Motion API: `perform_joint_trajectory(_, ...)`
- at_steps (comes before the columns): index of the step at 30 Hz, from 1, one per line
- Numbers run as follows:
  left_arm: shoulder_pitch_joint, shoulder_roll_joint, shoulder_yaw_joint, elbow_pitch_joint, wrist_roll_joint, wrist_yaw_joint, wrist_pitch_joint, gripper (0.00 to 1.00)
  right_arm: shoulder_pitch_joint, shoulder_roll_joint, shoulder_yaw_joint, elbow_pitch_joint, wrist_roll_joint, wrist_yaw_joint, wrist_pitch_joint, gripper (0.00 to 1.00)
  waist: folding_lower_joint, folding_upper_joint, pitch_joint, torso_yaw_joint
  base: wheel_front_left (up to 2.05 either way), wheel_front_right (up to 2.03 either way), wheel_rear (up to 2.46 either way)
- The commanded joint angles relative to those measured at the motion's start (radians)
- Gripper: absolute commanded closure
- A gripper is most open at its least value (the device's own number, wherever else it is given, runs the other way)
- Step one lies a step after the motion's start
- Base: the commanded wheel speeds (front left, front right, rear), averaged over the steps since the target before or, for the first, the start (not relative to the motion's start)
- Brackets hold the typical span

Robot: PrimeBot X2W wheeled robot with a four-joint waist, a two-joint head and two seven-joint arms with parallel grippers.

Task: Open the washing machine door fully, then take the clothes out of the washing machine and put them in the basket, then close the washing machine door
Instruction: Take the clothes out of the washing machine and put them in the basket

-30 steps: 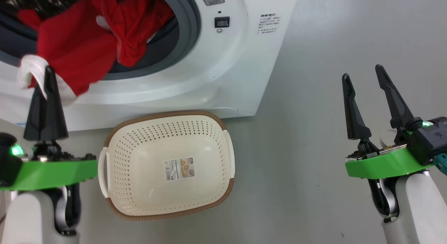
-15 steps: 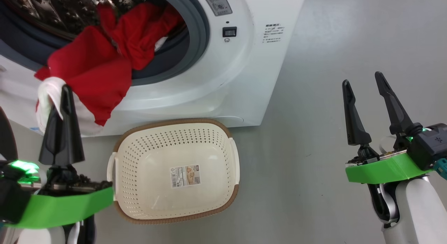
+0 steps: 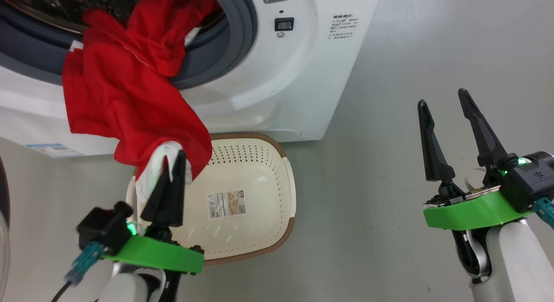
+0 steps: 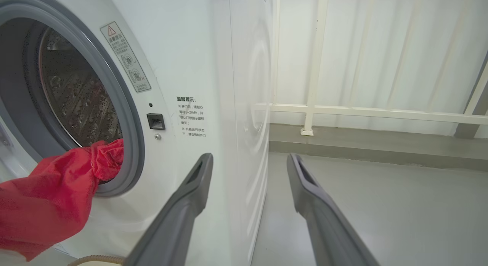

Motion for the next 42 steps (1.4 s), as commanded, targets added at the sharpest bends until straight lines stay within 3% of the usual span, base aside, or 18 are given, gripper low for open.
perform_joint_trajectory(1, -0.035, 0.009, 0.018, 0.009, -0.017, -0.009, -0.007, 1.00, -0.013, 0.001, 0.027, -0.031, 0.000, 0.002, -0.006, 0.00, 0.0000, 0.0000, 0.016, -0.005, 0.00, 0.00, 0.00)
perform_joint_trajectory(8, -0.146, 0.007, -0.085, 0.286, -0.098, -0.021, -0.022, 1.00, -0.035, 0.001, 0.032, -0.038, -0.008, 0.002, -0.006, 0.00, 0.0000, 0.0000, 0.070, -0.013, 0.00, 0.00, 0.00)
perform_joint_trajectory(14, -0.252, 0.006, -0.189, 0.505, -0.262, -0.023, -0.028, 1.00, -0.061, 0.001, 0.040, -0.045, -0.009, 0.002, -0.006, 0.00, 0.0000, 0.0000, 0.126, -0.026, 0.00, 0.00, 0.00)
perform_joint_trajectory(17, -0.304, 0.006, -0.232, 0.593, -0.292, -0.023, -0.030, 1.00, -0.072, 0.001, 0.040, -0.047, -0.007, 0.002, -0.006, 0.00, 0.0000, 0.0000, 0.153, -0.032, 0.00, 0.00, 0.00)
perform_joint_trajectory(28, -0.382, 0.006, -0.426, 0.737, -0.471, -0.023, -0.031, 1.00, -0.112, 0.001, 0.040, -0.060, -0.001, 0.002, -0.006, 0.00, 0.0000, 0.0000, 0.242, -0.051, 0.00, 0.00, 0.00)
perform_joint_trajectory(35, -0.421, 0.017, -0.473, 0.845, -0.554, -0.023, -0.031, 1.00, -0.133, 0.001, 0.032, -0.067, -0.009, 0.002, -0.006, 0.00, 0.0000, 0.0000, 0.275, -0.056, 0.00, 0.00, 0.00)
perform_joint_trajectory(39, -0.454, 0.044, -0.429, 0.883, -0.517, -0.020, -0.031, 1.00, -0.133, 0.001, 0.029, -0.071, -0.014, 0.002, -0.006, 0.00, 0.0000, 0.0000, 0.284, -0.051, 0.00, 0.00, 0.00)
perform_joint_trajectory(42, -0.465, 0.049, -0.378, 0.913, -0.451, 0.015, -0.031, 1.00, -0.136, 0.001, 0.029, -0.071, -0.014, 0.002, -0.006, 0.00, 0.0000, 0.0000, 0.291, -0.052, 0.00, 0.00, 0.00)
